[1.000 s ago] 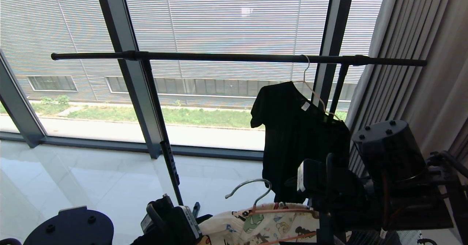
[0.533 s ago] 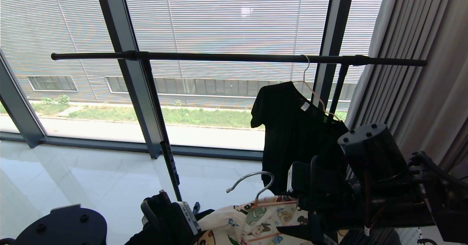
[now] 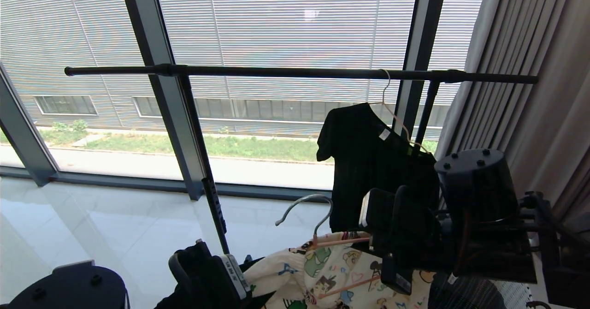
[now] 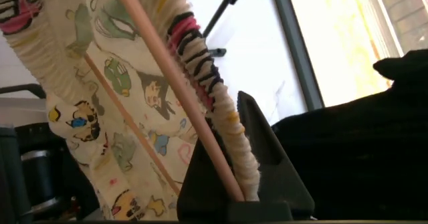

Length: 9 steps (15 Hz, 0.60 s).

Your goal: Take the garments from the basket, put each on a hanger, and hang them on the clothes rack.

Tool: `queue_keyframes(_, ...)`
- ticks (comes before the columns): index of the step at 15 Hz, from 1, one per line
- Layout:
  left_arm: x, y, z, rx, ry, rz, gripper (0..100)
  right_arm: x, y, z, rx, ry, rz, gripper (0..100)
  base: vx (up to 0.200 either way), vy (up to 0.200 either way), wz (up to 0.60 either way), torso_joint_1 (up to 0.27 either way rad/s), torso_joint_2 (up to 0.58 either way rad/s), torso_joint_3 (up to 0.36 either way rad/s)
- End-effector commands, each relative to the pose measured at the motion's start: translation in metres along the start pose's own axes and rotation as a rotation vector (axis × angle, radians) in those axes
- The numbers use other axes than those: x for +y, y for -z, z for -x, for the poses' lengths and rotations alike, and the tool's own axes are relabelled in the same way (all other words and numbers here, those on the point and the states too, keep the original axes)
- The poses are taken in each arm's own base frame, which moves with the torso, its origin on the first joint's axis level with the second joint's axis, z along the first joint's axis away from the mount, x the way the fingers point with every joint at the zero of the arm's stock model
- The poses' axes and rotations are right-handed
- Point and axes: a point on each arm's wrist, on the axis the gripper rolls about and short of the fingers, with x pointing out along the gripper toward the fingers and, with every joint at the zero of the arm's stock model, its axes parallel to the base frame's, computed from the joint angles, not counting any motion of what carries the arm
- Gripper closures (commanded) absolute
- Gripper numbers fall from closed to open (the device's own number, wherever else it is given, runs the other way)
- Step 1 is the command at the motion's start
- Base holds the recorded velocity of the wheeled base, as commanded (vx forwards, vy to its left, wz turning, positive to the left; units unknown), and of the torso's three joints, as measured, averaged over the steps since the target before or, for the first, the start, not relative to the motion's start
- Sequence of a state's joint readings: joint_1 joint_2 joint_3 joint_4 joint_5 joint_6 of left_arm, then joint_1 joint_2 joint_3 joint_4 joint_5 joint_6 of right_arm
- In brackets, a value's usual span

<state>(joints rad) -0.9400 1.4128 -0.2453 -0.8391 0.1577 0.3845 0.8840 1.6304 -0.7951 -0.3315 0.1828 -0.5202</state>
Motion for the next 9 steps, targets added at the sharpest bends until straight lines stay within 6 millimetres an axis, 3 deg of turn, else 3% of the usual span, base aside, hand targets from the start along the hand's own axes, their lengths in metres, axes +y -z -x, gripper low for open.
queue_keyframes(1,0.000,0.002,0.001,0.012,-0.008,0.001,0,0.005,0.004,0.012,-0.037,0.007,0.069,100,0.000,0.000,0.00,0.000,0.00,0.000)
queue_keyframes(4,0.002,0.022,0.015,0.079,-0.068,0.006,0,0.003,0.018,0.030,-0.069,0.044,0.138,100,0.000,0.000,0.00,0.000,0.00,0.000)
queue_keyframes(7,0.010,0.056,0.049,0.156,-0.171,0.050,0,-0.015,0.035,0.046,-0.098,0.137,0.183,100,0.000,0.000,0.00,0.000,0.00,0.000)
queue_keyframes(9,0.022,0.061,0.057,0.172,-0.268,0.138,0,-0.021,0.036,0.053,-0.120,0.158,0.195,100,0.000,0.000,0.00,0.000,0.00,0.000)
